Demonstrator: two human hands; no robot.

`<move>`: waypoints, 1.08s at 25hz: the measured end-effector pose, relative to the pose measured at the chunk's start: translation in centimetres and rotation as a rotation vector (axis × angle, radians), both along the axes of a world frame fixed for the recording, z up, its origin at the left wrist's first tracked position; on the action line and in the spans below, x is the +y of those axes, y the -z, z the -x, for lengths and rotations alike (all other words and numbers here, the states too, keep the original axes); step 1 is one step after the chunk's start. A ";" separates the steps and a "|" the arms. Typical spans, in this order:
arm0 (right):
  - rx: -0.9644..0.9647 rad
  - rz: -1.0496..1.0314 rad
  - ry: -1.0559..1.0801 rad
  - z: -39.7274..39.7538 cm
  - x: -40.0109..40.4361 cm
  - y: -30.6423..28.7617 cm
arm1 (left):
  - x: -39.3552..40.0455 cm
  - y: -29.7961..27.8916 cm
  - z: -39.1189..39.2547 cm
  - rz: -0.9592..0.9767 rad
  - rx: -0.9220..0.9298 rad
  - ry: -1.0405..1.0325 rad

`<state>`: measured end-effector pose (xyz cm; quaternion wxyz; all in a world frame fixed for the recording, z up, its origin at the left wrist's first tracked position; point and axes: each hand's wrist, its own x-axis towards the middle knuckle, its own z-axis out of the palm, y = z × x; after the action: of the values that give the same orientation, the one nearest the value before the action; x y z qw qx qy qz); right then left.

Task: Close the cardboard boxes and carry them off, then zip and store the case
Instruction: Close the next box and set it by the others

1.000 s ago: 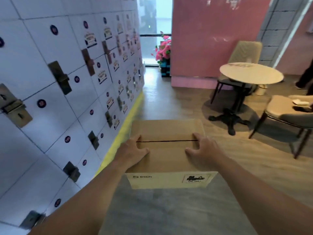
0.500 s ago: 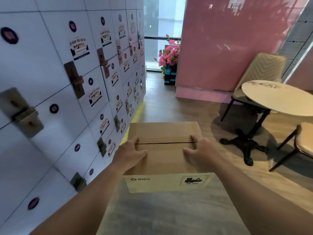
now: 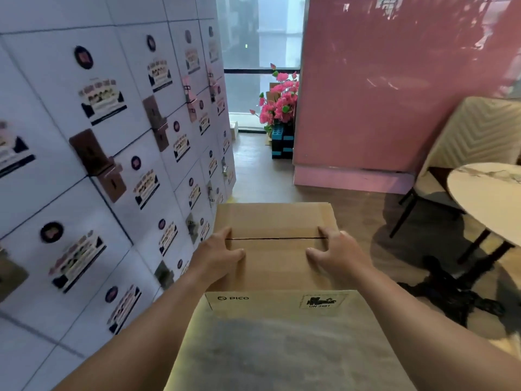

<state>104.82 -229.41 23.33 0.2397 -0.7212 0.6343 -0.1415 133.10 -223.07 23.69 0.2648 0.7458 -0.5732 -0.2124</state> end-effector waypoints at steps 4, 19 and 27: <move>-0.013 -0.019 -0.020 -2.1 -13.1 -0.7 | -12.5 -1.0 -2.0 -0.005 -0.015 -0.007; 0.026 -0.052 -0.007 -14.0 -64.7 -2.0 | -65.7 -0.7 -15.3 -0.026 -0.041 0.047; 0.037 -0.055 -0.077 -17.7 -93.0 0.0 | -91.6 1.3 -18.5 -0.068 -0.003 -0.024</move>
<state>122.51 -322.45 23.34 0.2529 -0.7406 0.6142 -0.1011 151.57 -314.66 22.40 0.2410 0.7615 -0.5572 -0.2272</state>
